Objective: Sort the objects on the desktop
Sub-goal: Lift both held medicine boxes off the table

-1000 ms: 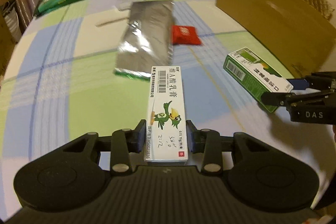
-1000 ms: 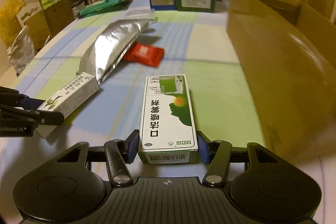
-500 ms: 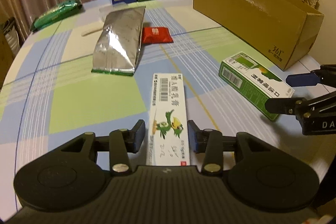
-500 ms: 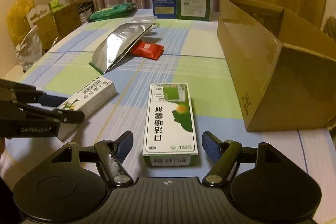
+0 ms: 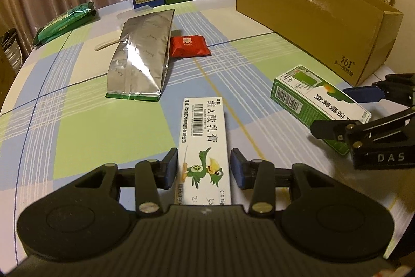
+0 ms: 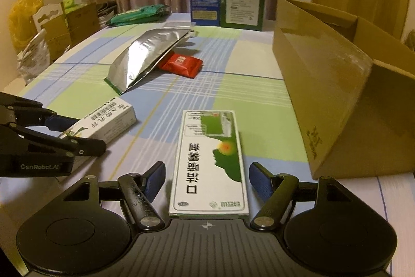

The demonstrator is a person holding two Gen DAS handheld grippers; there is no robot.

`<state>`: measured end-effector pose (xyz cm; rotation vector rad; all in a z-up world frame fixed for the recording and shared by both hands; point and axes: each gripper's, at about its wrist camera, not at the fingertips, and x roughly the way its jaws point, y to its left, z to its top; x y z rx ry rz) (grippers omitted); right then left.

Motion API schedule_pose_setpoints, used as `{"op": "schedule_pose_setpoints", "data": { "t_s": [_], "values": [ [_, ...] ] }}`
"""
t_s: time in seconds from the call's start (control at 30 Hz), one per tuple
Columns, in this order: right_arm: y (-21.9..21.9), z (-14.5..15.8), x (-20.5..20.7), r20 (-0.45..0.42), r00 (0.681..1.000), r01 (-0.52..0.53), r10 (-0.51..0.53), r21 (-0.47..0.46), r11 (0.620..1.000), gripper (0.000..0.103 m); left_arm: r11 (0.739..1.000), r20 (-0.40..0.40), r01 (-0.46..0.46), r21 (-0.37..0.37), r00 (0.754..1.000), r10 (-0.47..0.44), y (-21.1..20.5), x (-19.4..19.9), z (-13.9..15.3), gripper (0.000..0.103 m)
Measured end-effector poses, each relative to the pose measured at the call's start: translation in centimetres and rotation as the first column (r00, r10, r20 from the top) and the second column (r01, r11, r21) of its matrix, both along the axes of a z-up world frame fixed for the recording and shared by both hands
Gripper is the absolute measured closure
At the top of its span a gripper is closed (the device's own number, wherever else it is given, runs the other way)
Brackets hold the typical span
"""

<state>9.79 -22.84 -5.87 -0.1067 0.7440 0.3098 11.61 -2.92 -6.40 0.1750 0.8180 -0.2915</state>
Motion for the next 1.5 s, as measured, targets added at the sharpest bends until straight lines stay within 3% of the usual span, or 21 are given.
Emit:
{"op": "schedule_pose_setpoints", "data": {
  "t_s": [0.73,1.07,1.5],
  "values": [
    [0.4,-0.8,1.2,-0.027,1.000,0.013,-0.014,-0.028,1.000,0.050,1.000,-0.013,-0.019,-0.004,1.000,0.019,-0.1,0.5,-0.1,0.069],
    [0.4,-0.5,1.2,-0.028,0.999,0.029,-0.029,-0.013,1.000,0.050,1.000,-0.006,-0.017,0.005,1.000,0.017,-0.1,0.3,0.1,0.070],
    [0.2,0.6,0.9,0.018,0.999,0.046,-0.046,-0.008,0.999,0.050,0.999,0.004,-0.017,-0.046,1.000,0.017,-0.6,0.1,1.6,0.070]
  ]
}}
